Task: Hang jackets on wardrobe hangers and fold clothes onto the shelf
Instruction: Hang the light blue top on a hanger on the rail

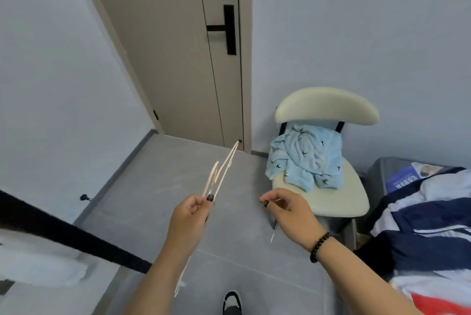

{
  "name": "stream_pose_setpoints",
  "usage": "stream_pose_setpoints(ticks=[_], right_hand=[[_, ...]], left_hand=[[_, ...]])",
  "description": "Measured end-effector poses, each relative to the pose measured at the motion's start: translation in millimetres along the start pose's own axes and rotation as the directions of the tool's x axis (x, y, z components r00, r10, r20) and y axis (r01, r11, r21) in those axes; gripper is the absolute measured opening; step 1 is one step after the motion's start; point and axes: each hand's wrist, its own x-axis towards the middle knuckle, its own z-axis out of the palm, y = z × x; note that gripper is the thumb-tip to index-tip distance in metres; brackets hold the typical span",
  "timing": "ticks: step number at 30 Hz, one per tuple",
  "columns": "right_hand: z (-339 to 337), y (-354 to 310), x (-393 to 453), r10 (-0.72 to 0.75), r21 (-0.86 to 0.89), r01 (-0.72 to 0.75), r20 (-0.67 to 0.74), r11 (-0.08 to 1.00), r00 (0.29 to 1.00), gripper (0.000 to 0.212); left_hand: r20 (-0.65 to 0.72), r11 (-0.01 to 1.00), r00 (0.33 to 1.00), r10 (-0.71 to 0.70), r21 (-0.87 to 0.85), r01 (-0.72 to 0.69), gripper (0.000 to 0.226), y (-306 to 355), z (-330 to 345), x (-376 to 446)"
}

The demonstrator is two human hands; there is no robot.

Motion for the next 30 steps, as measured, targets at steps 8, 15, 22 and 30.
stream_pose_setpoints(ticks=[8,15,22,30], right_hand=[[-30,21,83,0.176,0.024,-0.176,-0.040,0.984,0.984,0.025],[-81,45,139,0.310,0.125,-0.292,-0.163,0.948,0.937,0.022],[-146,98,199,0.326,-0.094,-0.341,-0.142,0.935,0.935,0.015],[-208,194,310,0.397,-0.318,-0.343,0.123,0.884,0.910,0.017]], left_hand=[[0.119,0.993,0.987,-0.106,0.071,0.098,0.018,11,60,116],[0.249,0.983,0.964,-0.098,0.174,0.056,0.019,41,115,179],[0.196,0.981,0.968,-0.159,0.142,0.133,0.014,47,188,220],[-0.013,0.937,0.938,-0.345,0.049,0.346,0.016,27,283,254]])
